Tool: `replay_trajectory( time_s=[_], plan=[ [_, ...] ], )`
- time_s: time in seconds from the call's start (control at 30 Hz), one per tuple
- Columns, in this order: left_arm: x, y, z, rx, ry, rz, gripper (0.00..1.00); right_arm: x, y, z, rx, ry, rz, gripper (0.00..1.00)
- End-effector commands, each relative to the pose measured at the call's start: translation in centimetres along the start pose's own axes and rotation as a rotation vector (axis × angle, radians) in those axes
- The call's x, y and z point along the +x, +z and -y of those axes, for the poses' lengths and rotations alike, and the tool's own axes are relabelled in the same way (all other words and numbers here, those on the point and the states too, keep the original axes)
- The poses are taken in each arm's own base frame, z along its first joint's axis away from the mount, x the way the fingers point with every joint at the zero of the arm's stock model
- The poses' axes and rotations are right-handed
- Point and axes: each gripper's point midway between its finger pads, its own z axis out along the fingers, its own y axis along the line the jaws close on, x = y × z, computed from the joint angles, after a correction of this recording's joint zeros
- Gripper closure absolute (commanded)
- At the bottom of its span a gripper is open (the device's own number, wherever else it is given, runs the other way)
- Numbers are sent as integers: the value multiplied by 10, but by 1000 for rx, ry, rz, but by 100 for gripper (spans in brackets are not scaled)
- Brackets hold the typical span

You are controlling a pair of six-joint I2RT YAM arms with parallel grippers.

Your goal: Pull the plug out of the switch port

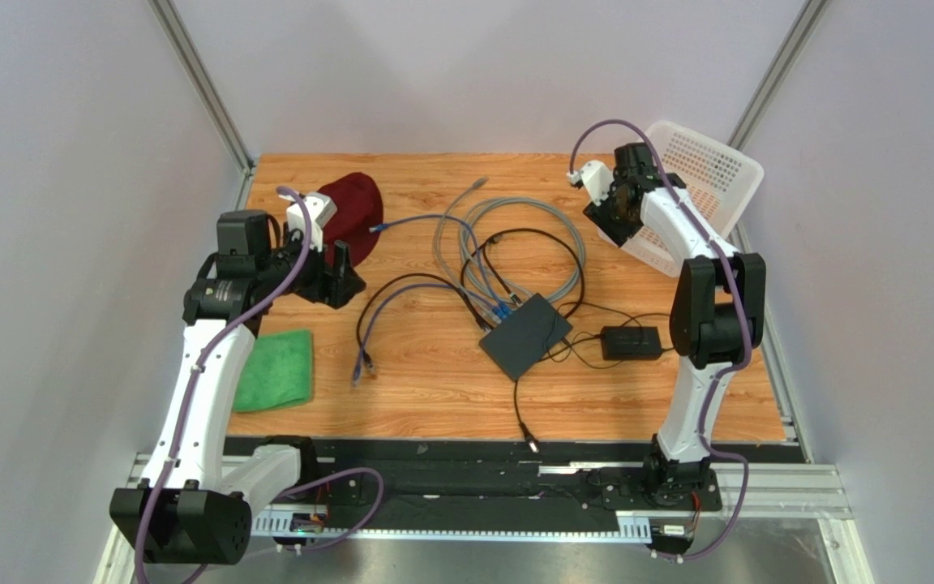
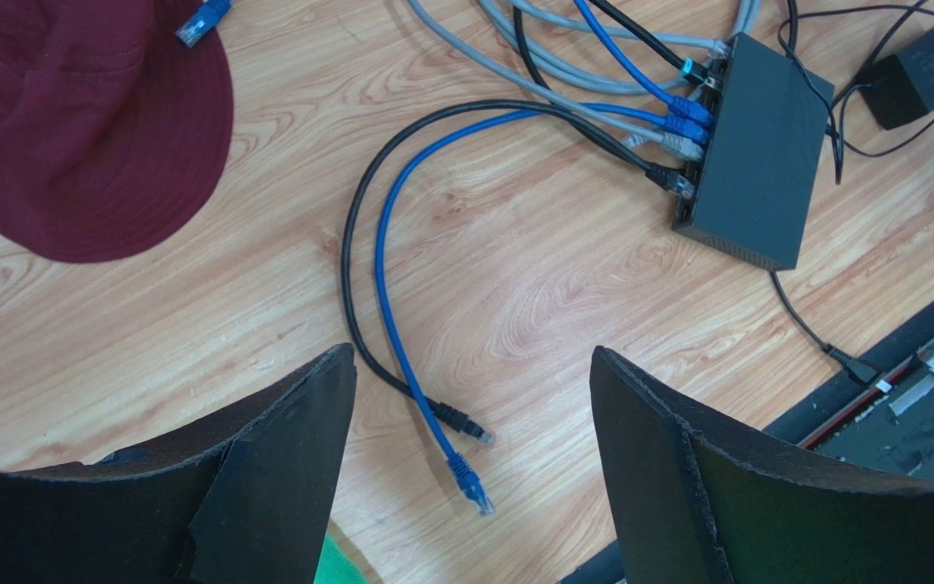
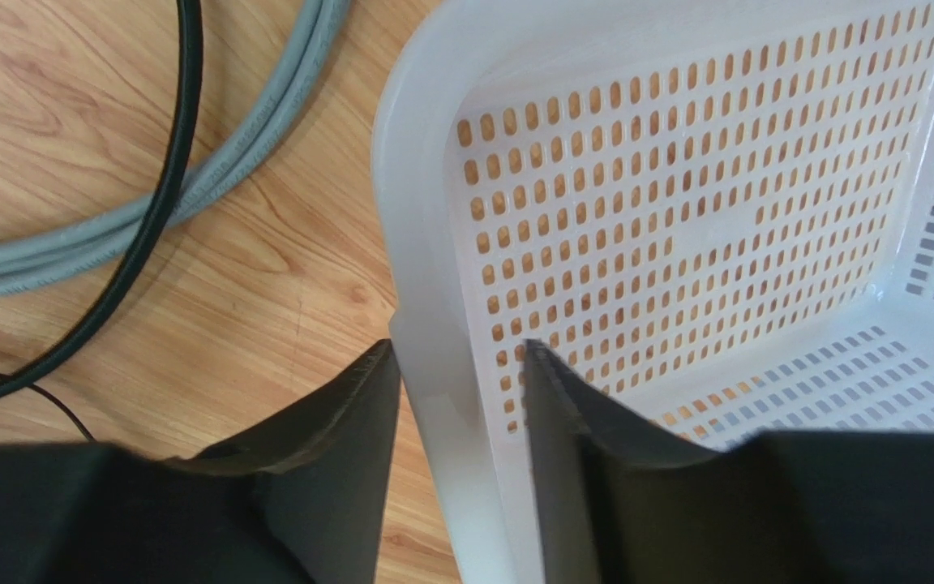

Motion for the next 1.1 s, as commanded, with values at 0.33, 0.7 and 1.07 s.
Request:
replay_trajectory(
  time_s=[0.33, 0.7, 1.07],
  plan=[
    [-18, 5, 6, 66, 10, 66, 22, 103, -60, 31, 125, -432, -103, 68],
    [-20, 8, -13, -42, -42, 60, 20, -9, -169, -46, 4, -250, 317, 34],
    [-73, 37, -37, -6, -40, 19, 21, -33, -159, -186, -337, 176, 271, 28]
  ],
)
